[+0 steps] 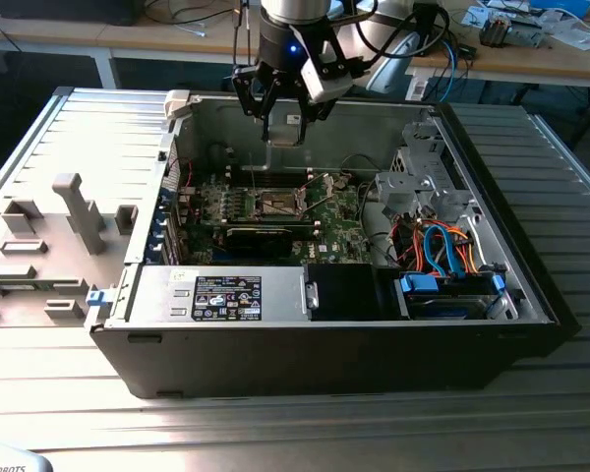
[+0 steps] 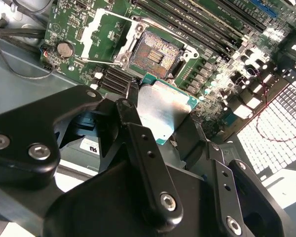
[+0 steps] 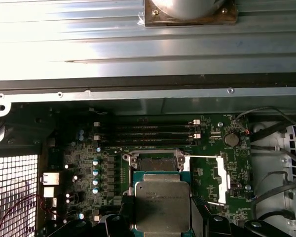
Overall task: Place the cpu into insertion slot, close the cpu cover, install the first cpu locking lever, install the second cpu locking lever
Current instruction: 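Place the cpu into insertion slot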
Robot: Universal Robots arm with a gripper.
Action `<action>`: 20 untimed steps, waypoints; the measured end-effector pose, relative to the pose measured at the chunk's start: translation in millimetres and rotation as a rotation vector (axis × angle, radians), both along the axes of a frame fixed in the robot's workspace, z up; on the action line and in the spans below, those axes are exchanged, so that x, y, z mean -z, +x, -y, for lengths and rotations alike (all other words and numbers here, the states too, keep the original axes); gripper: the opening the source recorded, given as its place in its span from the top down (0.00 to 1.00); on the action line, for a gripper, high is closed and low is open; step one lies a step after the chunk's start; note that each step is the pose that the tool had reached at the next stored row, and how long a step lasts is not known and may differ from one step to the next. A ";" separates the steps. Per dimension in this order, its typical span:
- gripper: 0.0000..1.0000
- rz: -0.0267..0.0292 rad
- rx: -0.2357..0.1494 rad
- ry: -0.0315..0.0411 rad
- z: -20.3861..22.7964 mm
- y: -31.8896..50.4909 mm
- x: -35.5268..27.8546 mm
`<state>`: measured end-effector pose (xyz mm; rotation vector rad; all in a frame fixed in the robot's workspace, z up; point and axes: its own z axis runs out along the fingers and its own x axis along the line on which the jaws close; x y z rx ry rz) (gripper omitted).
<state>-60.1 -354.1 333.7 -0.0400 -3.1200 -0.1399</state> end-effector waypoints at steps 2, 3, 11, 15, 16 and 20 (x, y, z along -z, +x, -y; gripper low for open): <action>0.46 -0.0001 0.000 -0.0001 0.0 0.0 0.7; 0.46 0.0000 0.000 0.0000 0.0 0.0 1.0; 0.46 0.0000 0.000 0.0000 0.0 0.0 3.0; 0.46 0.0000 0.000 0.0000 0.0 0.0 3.7; 0.46 0.0000 0.000 0.0000 0.0 0.0 3.9; 0.46 0.0000 0.000 0.0000 0.0 0.0 5.0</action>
